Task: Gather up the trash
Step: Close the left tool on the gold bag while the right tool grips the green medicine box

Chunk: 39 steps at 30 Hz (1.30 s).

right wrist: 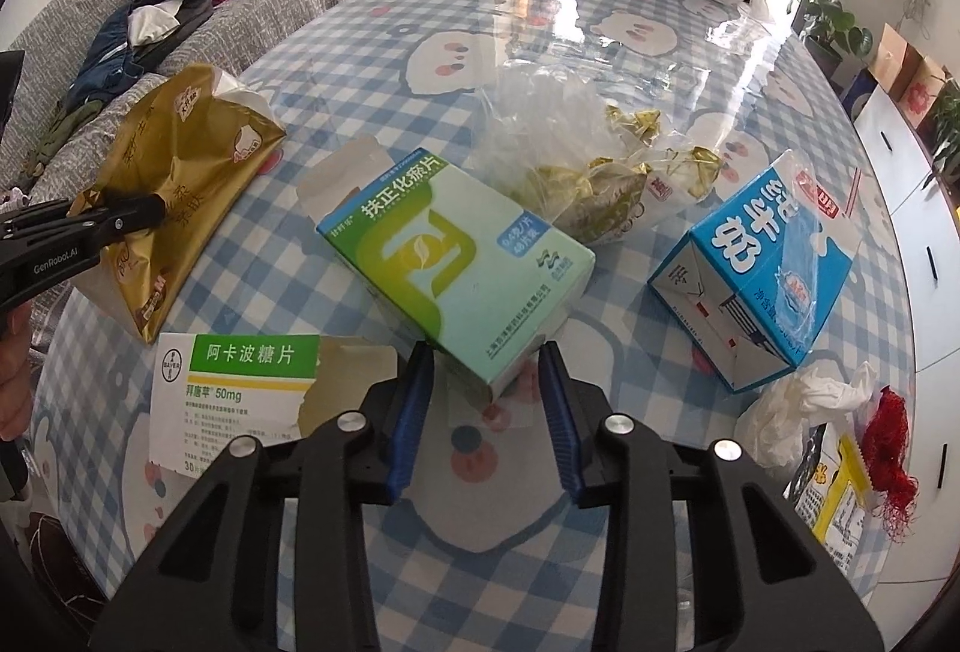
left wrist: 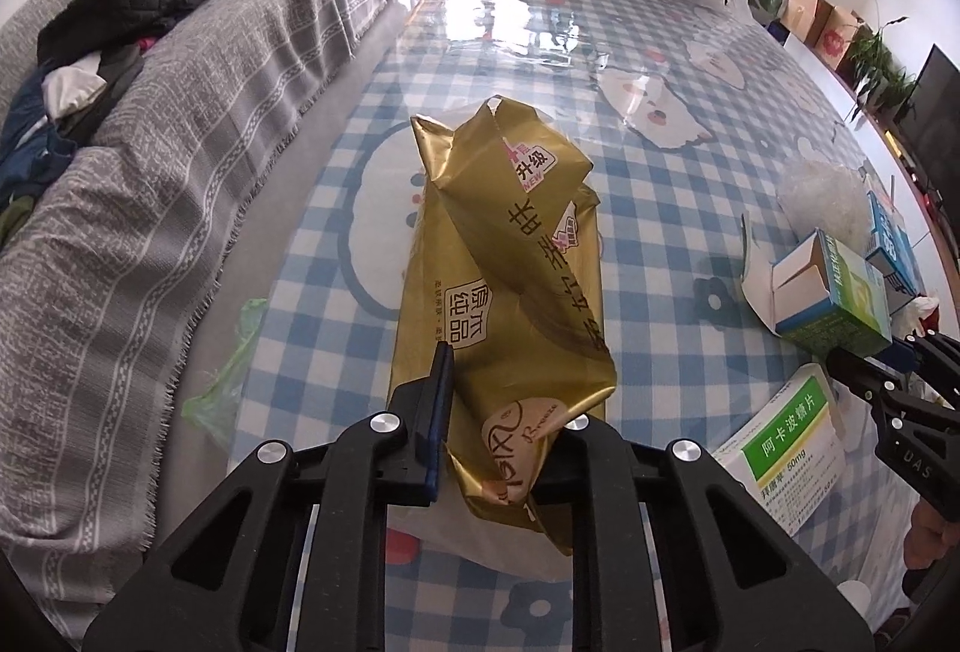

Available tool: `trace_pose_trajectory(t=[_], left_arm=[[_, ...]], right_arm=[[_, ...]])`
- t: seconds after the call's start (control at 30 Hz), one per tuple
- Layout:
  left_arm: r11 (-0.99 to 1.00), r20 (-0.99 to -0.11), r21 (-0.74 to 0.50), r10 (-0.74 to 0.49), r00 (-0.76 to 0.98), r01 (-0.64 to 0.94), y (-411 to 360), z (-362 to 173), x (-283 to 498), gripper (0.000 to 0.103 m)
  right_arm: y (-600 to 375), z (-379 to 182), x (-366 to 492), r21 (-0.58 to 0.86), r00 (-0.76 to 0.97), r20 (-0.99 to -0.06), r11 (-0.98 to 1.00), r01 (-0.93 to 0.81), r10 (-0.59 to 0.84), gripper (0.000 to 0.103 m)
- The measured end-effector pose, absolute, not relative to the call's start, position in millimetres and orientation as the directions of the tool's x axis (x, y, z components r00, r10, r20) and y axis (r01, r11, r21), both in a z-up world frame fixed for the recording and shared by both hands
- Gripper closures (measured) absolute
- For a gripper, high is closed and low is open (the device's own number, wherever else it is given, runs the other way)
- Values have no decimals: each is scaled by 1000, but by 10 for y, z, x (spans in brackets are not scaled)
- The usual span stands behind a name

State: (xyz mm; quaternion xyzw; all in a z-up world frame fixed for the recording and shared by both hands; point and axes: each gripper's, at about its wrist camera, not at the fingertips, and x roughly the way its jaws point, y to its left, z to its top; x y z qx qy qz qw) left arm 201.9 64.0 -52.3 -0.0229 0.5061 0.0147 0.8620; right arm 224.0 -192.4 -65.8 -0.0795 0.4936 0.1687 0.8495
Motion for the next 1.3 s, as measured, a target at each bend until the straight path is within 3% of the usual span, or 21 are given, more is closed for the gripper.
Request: trace_pose_trajectory(t=[0.13, 0.23, 0.27, 0.73, 1.3], left_arm=[[999, -870, -26, 0, 493, -46, 619, -502, 1999, 86], [999, -868, -30, -4, 497, -44, 620, -485, 1995, 86], [999, -867, -31, -6, 498, -43, 625, -480, 1990, 86], [998, -853, -46, -20, 522, -37, 640, -417, 1976, 87], [996, -837, -92, -66, 544, -20, 640, -334, 1997, 87]], right_arm=[[-1944, -621, 2208, 27, 473, -854, 927, -375, 216, 69], [-2031, -529, 2234, 32, 491, -843, 932, -360, 219, 45], [-2058, -474, 2252, 19, 505, -837, 932, -361, 213, 44], [-1733, -184, 2315, -60, 426, -865, 788, -612, 265, 44], [-1367, -362, 2620, -146, 399, -896, 721, -677, 194, 43]])
